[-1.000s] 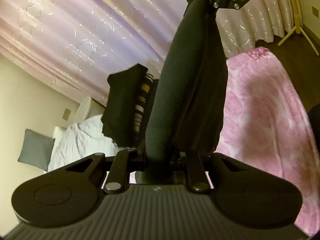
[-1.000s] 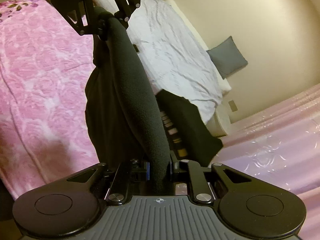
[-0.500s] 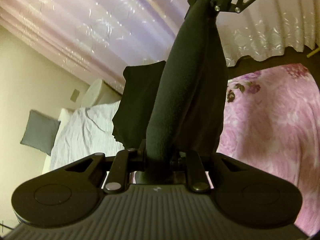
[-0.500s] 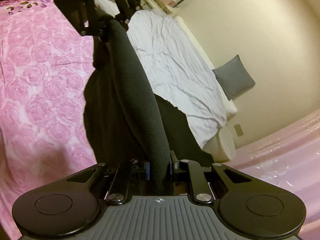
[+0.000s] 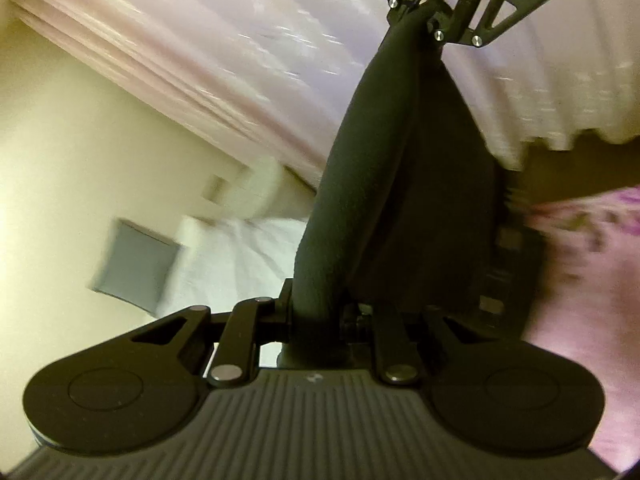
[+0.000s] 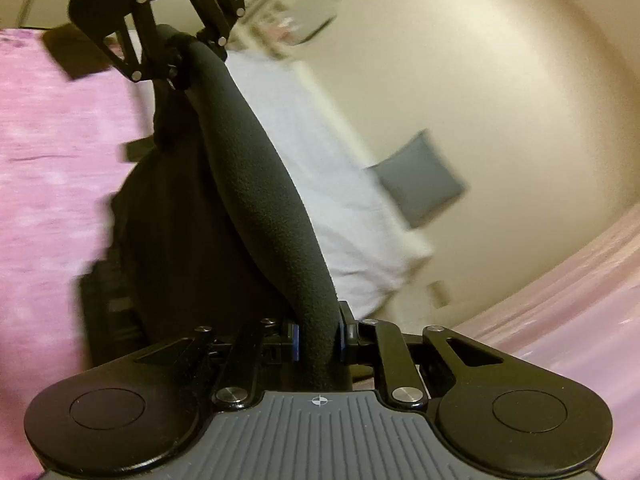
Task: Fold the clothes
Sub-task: 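Carry the held shirt with both grippers toward the stack of folded clothes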
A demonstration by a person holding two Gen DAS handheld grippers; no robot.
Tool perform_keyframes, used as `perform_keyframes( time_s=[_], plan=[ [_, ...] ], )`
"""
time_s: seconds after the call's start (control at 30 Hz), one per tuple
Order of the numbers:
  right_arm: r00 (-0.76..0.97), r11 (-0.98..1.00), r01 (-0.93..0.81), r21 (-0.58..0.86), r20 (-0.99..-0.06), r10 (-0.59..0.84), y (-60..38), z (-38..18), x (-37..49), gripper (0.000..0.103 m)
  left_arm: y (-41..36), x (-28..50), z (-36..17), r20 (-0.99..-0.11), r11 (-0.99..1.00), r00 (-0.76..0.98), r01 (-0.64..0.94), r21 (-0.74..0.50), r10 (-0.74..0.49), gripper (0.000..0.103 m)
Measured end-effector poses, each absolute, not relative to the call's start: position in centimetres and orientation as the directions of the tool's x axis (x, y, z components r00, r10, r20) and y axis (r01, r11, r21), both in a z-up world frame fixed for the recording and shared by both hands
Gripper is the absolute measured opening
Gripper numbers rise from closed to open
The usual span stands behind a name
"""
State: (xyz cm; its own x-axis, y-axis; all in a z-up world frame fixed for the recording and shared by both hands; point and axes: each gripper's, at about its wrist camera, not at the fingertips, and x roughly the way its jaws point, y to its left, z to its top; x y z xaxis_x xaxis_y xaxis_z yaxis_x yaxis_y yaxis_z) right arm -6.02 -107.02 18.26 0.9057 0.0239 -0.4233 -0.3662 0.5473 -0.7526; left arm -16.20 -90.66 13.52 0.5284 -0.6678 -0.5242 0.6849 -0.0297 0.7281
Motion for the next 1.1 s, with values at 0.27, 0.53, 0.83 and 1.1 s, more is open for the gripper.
perform_keyframes(
  time_s=[0.27, 0.53, 0.83, 1.1],
  plan=[
    [0.930, 0.543, -0.300, -0.784, -0.367, -0.016, -109.7, 15.4, -0.6, 0.015, -96.4, -11.4, 4.4, -0.504, -0.029, 0.561, 0.649, 0.760, -0.656, 0.016],
    [0.854, 0.530, -0.427, -0.733, -0.520, -0.031, -109.5, 5.8, -1.7, 0.015, -95.9, -13.2, -9.3, -0.603, -0.180, 0.546, 0.637, 0.750, -0.582, 0.018],
    [0.793, 0.573, -0.473, -0.669, -0.607, -0.053, -108.5, -0.4, -1.9, 0.017, -94.2, -13.4, -10.4, -0.546, -0.238, 0.600, 0.516, 0.823, -0.585, 0.022],
    [0.792, 0.616, -0.442, -0.652, -0.606, -0.073, -107.2, -1.3, -1.6, 0.017, -92.8, -12.9, -12.7, -0.471, -0.281, 0.651, 0.381, 0.881, -0.595, 0.021]
  ],
)
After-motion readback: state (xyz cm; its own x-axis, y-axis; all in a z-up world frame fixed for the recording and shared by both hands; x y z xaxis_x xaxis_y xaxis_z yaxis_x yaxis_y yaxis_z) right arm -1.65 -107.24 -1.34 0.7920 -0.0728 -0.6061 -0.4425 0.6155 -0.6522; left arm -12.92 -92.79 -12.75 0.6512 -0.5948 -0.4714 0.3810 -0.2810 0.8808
